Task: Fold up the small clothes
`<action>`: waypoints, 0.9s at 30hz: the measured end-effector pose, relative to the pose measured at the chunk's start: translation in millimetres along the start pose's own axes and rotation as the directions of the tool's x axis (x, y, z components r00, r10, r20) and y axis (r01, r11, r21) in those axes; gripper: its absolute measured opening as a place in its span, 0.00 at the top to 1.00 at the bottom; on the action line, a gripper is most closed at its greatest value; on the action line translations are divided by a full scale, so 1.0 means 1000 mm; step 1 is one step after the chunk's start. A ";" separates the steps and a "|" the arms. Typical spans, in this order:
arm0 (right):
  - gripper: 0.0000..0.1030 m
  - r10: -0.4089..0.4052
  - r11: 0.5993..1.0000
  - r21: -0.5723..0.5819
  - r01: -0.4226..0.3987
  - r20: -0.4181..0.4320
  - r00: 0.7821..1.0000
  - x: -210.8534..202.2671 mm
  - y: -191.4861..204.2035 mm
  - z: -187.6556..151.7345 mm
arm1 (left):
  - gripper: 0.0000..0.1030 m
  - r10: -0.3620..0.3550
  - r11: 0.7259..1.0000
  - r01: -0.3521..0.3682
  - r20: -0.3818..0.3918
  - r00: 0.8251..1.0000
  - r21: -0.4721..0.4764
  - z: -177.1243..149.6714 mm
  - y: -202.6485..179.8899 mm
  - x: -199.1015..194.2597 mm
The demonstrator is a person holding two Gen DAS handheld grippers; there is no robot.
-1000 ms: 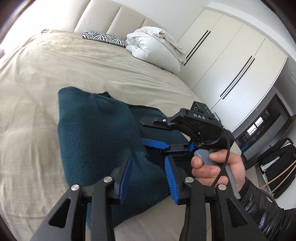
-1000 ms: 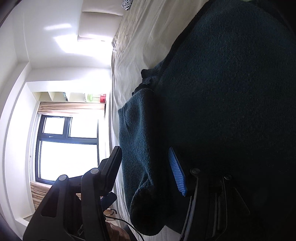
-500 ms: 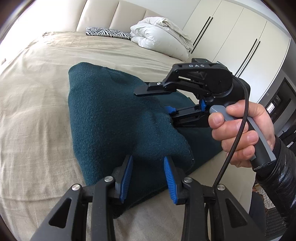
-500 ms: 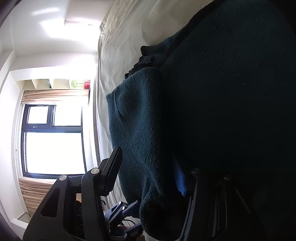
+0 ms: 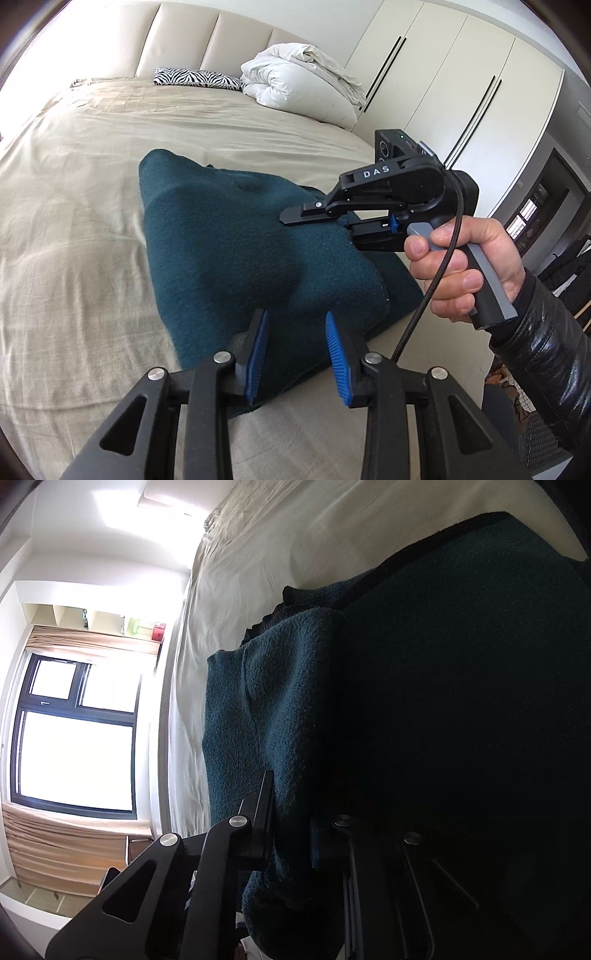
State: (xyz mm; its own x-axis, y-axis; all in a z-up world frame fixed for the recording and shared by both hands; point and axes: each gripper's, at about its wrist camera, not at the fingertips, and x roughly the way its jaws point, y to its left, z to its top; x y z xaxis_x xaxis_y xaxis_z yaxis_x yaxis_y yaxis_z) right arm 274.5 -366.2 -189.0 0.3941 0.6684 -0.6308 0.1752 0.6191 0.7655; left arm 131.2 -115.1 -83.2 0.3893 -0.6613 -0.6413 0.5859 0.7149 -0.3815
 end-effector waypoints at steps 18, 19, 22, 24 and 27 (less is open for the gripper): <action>0.88 -0.088 0.996 0.022 0.086 0.103 0.991 -0.114 -0.062 0.014 | 0.60 0.023 0.999 -0.021 -0.035 0.999 0.047 0.065 -0.035 0.062; 0.88 -0.103 0.994 0.029 0.101 0.095 0.990 -0.112 -0.066 0.015 | 0.61 0.027 0.999 -0.026 -0.057 0.998 0.027 0.065 -0.031 0.073; 0.88 -0.135 0.989 0.078 0.129 0.090 0.987 -0.100 -0.087 0.020 | 0.65 0.045 0.998 -0.048 -0.099 0.994 -0.032 0.061 -0.022 0.094; 0.89 -0.080 0.991 0.117 0.067 0.109 0.991 -0.102 -0.099 0.017 | 0.65 0.050 0.999 -0.051 -0.087 0.995 -0.006 0.055 -0.024 0.092; 0.87 -0.064 0.995 0.084 0.054 0.124 0.990 -0.106 -0.095 0.011 | 0.65 0.076 0.997 -0.074 -0.107 0.991 0.023 0.045 -0.022 0.094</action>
State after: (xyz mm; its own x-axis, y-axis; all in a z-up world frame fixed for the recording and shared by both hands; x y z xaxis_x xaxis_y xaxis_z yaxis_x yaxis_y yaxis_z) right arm 225.9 -500.8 -193.4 0.4909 0.5712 -0.6579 0.2714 0.6173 0.7384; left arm 187.4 -203.2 -105.5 0.3540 -0.5768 -0.7362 0.5718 0.7564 -0.3176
